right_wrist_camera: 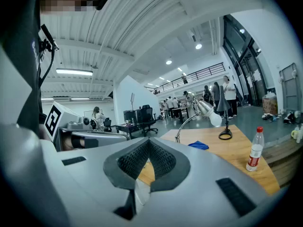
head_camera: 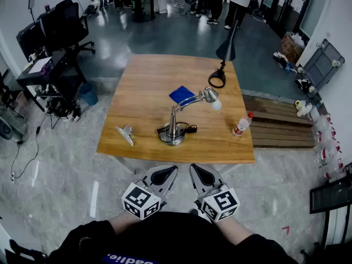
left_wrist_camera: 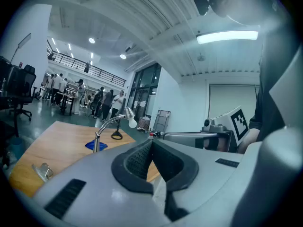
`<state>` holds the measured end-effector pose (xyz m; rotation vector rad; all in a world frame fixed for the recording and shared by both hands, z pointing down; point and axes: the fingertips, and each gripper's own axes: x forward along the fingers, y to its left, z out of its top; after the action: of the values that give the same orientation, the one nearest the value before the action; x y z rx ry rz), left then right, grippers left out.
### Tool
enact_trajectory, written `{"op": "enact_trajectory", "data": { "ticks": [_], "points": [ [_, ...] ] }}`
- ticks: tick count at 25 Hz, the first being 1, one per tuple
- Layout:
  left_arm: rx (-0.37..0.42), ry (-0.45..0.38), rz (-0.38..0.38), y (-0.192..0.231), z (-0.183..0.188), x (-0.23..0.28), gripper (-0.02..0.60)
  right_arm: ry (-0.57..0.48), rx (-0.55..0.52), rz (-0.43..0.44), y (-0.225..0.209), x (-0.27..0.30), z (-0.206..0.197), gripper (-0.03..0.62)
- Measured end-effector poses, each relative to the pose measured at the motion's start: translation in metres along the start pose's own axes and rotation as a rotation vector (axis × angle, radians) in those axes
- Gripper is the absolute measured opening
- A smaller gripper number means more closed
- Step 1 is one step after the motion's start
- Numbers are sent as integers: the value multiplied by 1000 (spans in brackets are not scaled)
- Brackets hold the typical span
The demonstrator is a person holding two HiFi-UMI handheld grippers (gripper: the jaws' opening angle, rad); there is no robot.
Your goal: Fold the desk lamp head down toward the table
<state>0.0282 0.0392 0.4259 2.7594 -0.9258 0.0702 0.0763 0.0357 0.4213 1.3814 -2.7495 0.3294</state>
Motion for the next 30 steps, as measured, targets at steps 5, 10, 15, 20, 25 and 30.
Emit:
{"op": "enact_trajectory", "data": {
  "ticks": [5, 10, 15, 20, 25, 30],
  "points": [
    [-1, 2, 4, 1, -2, 1, 9, 5, 6, -1, -2, 0, -4, 5],
    [-4, 4, 10, 2, -3, 3, 9, 8, 5, 5, -3, 2, -3, 5],
    [0, 9, 23, 3, -2, 10, 8, 5, -43, 22, -2, 3, 2, 5],
    [16, 7, 45, -1, 1, 22, 9, 1, -61, 61, -10, 2, 7, 5],
    [25, -1, 80, -5, 4, 38, 9, -1, -73, 103, -25, -1, 10, 5],
    [35, -4, 143, -4, 10, 55, 9, -4, -93, 148, -41, -7, 17, 5]
  ]
}}
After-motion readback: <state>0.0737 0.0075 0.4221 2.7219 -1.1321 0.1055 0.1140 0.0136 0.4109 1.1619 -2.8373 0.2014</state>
